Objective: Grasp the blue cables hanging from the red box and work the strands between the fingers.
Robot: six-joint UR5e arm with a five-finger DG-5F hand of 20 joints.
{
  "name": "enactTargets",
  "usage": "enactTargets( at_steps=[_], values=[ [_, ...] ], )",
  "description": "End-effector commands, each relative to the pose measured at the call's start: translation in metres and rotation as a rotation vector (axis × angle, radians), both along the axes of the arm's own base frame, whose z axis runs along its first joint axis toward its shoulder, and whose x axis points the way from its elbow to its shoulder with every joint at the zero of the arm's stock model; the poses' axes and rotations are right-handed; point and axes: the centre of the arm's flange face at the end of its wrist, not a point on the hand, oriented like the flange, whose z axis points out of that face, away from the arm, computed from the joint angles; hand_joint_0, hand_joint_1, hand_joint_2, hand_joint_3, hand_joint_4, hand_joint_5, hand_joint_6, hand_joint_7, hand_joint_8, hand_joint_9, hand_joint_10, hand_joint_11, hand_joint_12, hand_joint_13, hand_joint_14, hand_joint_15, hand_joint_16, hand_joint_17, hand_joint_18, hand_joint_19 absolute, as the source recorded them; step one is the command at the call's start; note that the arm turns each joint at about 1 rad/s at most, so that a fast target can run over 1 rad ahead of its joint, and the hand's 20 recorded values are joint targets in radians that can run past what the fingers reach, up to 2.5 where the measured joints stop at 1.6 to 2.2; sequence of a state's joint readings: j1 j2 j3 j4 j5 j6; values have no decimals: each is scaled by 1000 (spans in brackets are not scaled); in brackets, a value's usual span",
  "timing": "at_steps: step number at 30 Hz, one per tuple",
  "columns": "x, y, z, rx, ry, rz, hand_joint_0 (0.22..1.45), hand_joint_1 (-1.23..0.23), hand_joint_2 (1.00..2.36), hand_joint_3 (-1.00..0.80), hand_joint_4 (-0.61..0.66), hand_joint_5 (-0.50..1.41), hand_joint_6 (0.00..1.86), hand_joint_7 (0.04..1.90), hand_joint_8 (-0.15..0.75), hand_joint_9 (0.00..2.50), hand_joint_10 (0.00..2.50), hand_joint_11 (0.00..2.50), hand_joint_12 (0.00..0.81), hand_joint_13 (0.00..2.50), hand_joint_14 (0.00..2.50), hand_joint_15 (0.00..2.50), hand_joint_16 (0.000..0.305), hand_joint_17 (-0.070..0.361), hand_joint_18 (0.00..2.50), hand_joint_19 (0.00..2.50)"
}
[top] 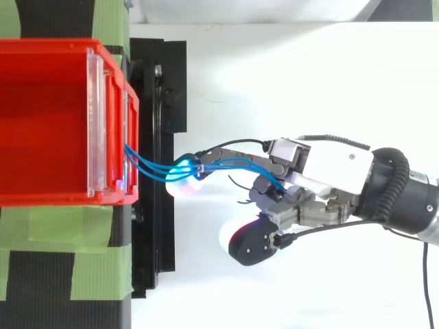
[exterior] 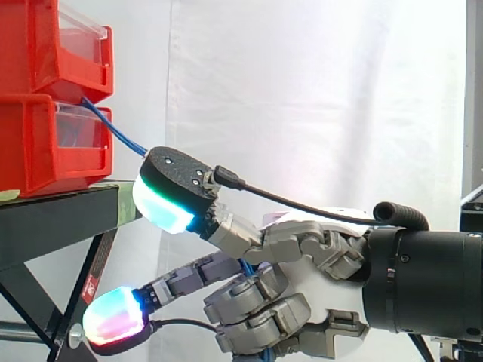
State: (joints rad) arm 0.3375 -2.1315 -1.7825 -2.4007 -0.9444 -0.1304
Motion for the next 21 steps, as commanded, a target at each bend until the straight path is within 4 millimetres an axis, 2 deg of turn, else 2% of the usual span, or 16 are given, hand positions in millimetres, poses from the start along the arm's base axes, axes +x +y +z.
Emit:
enactTargets(
  at_steps=[1, 21],
  values=[
    [0, 0, 0, 0, -1, 1, 652, -431, 1000, -1000, 420, 24, 9, 740, 507, 1886, 2500, 2500, 702, 2081, 2500, 1745, 287, 215, 2500, 735],
    [0, 0, 0, 0, -1, -1, 653, -434, 1000, -1000, 421, 26, 9, 742, 499, 1881, 2500, 2500, 704, 2081, 2500, 1737, 286, 215, 2500, 727]
  ],
)
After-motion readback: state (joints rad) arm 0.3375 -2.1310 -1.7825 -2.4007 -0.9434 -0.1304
